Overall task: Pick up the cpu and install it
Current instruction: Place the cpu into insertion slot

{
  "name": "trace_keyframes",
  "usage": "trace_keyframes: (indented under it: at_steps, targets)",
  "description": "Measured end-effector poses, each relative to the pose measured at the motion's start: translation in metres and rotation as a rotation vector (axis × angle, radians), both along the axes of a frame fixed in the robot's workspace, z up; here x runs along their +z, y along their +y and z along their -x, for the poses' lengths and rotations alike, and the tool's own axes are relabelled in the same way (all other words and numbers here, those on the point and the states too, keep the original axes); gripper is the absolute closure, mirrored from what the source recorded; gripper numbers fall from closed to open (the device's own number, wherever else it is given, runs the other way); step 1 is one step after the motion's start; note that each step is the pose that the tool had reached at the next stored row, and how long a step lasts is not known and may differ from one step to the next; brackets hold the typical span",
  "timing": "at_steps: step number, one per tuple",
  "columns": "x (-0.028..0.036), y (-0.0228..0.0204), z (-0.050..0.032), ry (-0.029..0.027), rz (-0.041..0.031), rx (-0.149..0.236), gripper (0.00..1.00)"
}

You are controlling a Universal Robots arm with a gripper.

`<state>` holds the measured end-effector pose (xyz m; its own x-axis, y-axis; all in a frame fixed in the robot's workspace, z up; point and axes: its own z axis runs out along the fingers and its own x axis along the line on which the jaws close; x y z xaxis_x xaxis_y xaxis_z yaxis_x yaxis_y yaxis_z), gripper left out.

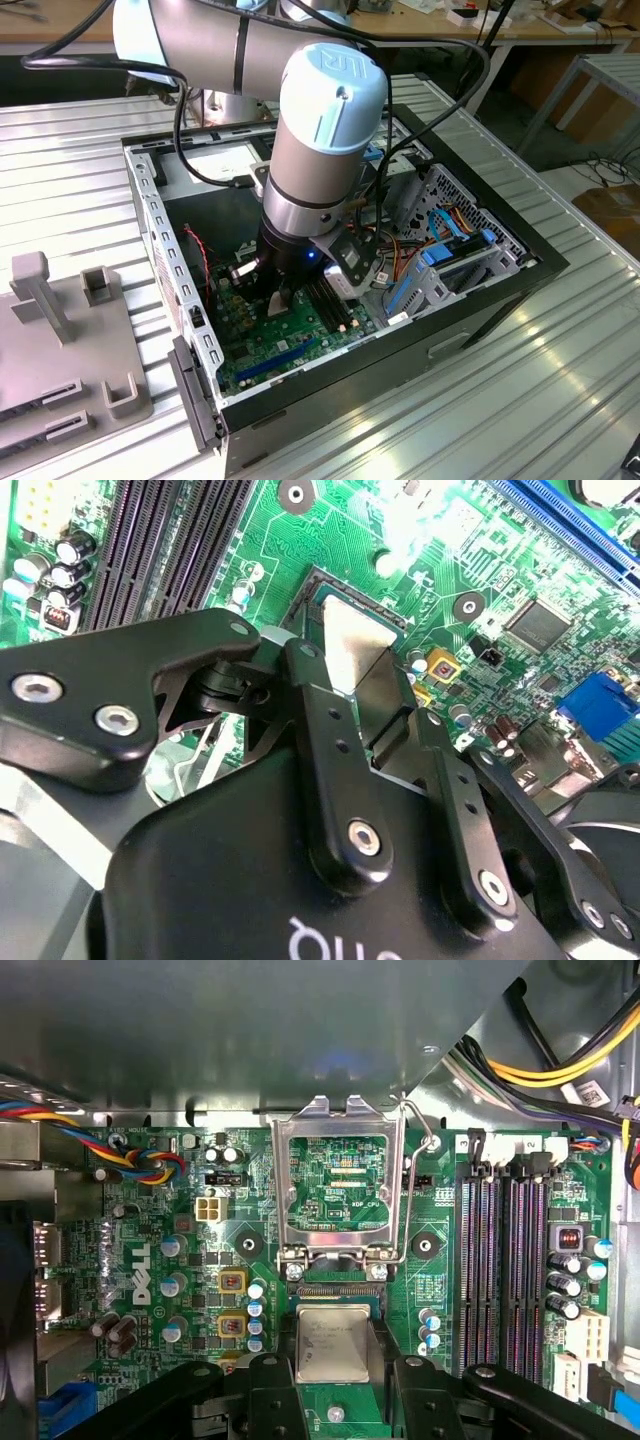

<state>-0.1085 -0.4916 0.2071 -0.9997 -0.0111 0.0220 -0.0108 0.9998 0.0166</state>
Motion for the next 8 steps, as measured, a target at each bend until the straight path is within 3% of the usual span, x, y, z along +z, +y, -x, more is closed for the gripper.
trace_keyframes:
  at_steps: [8]
  targets:
    - [0.0001,0.0002,0.0000,0.0000,0.0002,0.000,0.61]
